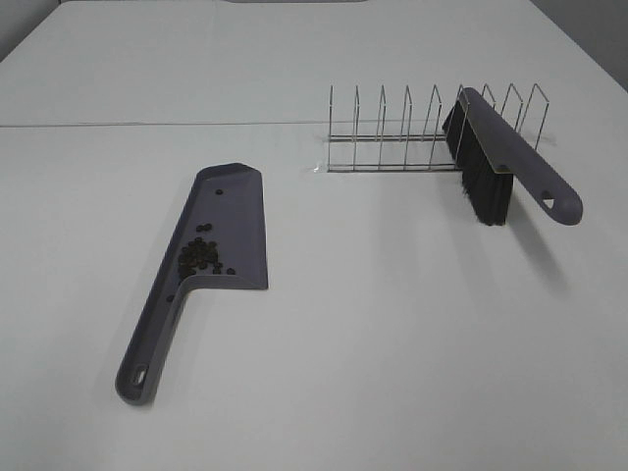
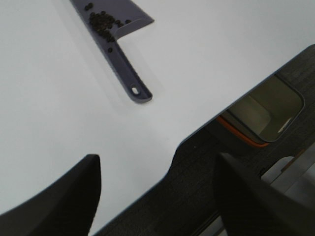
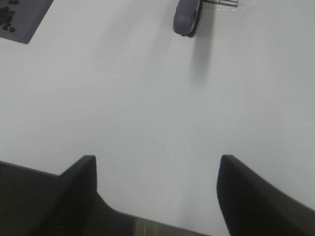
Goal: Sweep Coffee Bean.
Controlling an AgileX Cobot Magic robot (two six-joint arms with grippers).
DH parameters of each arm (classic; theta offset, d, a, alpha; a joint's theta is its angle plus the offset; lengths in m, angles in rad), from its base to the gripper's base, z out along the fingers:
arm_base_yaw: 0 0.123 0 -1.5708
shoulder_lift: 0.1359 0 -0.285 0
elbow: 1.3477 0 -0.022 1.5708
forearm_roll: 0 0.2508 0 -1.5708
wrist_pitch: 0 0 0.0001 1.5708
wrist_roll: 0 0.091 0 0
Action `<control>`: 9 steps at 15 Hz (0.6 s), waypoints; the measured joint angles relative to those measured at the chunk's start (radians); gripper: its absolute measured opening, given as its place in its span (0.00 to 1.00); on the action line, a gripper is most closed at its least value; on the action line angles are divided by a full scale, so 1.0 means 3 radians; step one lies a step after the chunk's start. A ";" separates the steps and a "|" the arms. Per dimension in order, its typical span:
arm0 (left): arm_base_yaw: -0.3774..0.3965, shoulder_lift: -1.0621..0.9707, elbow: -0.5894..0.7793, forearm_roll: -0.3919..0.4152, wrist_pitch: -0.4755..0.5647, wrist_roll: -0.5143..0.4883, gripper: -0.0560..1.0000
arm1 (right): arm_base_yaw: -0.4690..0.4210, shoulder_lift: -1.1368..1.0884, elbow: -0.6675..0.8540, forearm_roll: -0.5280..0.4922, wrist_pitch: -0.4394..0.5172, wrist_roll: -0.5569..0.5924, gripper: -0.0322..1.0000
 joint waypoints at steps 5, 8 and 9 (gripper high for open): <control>0.0000 0.0000 0.0053 -0.0090 -0.0107 0.0217 0.65 | 0.0000 0.0000 0.0007 0.0000 -0.0040 -0.0010 0.67; 0.0000 0.0000 0.0053 -0.0093 -0.0107 0.0250 0.65 | 0.0000 0.0000 0.0007 0.0000 -0.0040 -0.0010 0.67; 0.0000 0.0000 0.0053 -0.0093 -0.0107 0.0250 0.65 | 0.0000 0.0000 0.0007 0.0000 -0.0040 -0.0010 0.67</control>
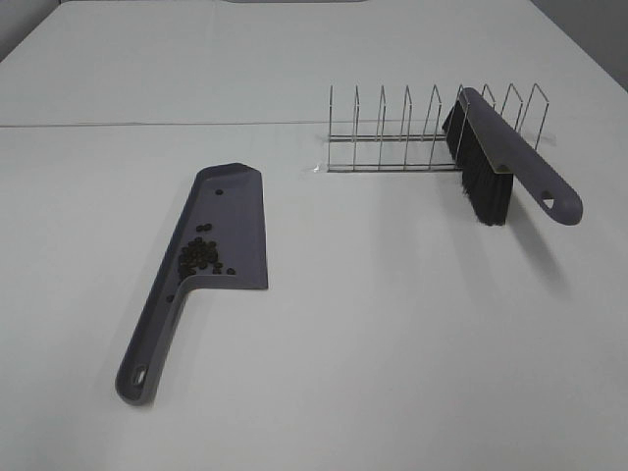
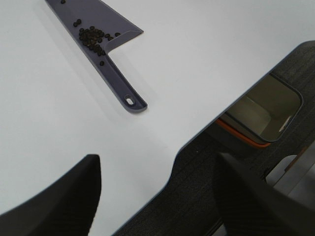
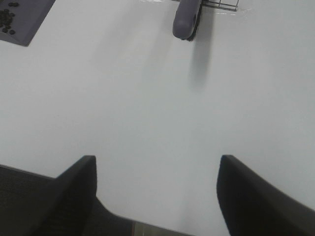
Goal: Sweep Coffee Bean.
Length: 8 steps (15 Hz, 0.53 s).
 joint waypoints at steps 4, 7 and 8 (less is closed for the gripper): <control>0.0000 -0.0047 0.0000 0.0000 -0.0003 0.0003 0.65 | 0.0000 0.0000 0.0000 0.0003 0.0000 0.0000 0.67; 0.0017 -0.0190 0.0003 -0.0003 -0.0010 0.0003 0.65 | -0.0047 0.0000 0.0000 0.0010 0.0000 0.0000 0.67; 0.0093 -0.0283 0.0003 -0.0007 -0.0010 0.0003 0.65 | -0.0140 0.0000 0.0000 0.0017 0.0000 -0.0003 0.67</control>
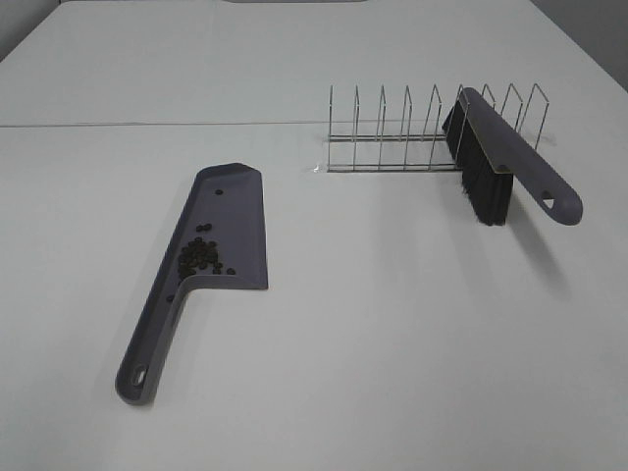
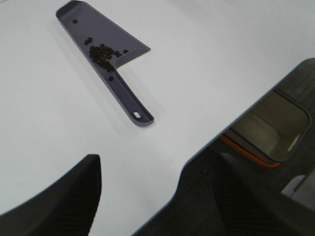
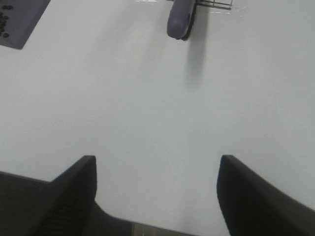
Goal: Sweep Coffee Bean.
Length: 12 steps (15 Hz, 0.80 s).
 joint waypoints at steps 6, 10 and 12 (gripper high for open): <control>0.1007 -0.0537 0.0000 0.0007 -0.0003 0.0000 0.65 | -0.0390 -0.0350 0.0003 0.0013 -0.0010 0.0000 0.67; 0.1020 -0.0537 0.0000 0.0007 -0.0003 0.0000 0.65 | -0.0390 -0.0503 0.0013 0.0013 -0.0007 0.0000 0.67; 0.1020 -0.0537 0.0000 0.0007 -0.0003 0.0000 0.65 | -0.0390 -0.0503 0.0013 0.0017 -0.0007 0.0000 0.67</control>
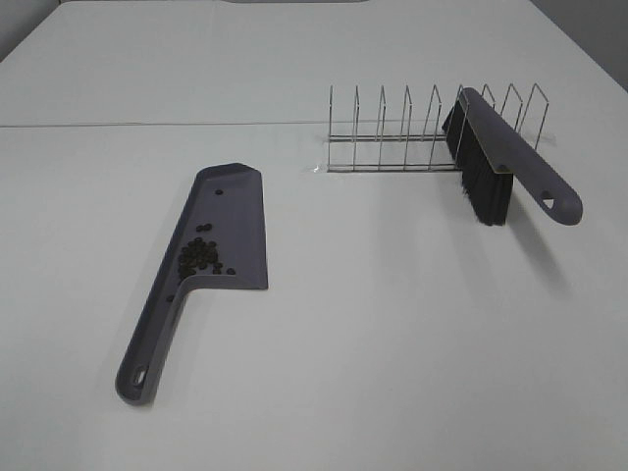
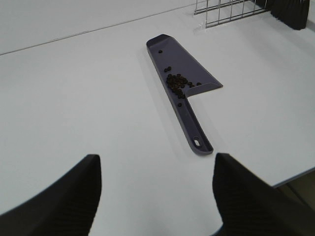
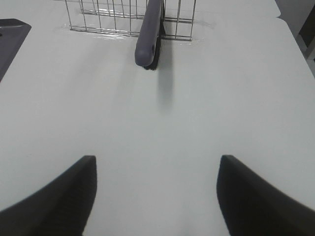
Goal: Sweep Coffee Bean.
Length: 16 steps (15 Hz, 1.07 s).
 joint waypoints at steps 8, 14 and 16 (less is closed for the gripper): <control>0.0000 -0.0007 0.0000 0.0000 0.0000 0.0000 0.65 | 0.0000 0.0000 0.0000 0.0003 0.0000 0.0000 0.67; 0.0000 -0.0007 0.0000 0.0000 0.0000 0.0000 0.65 | 0.0000 0.0000 0.0000 0.0003 0.0000 0.0000 0.67; 0.0000 -0.0007 0.0000 0.0000 0.0000 0.0000 0.65 | 0.0000 0.0000 0.0000 0.0003 0.0000 0.0000 0.67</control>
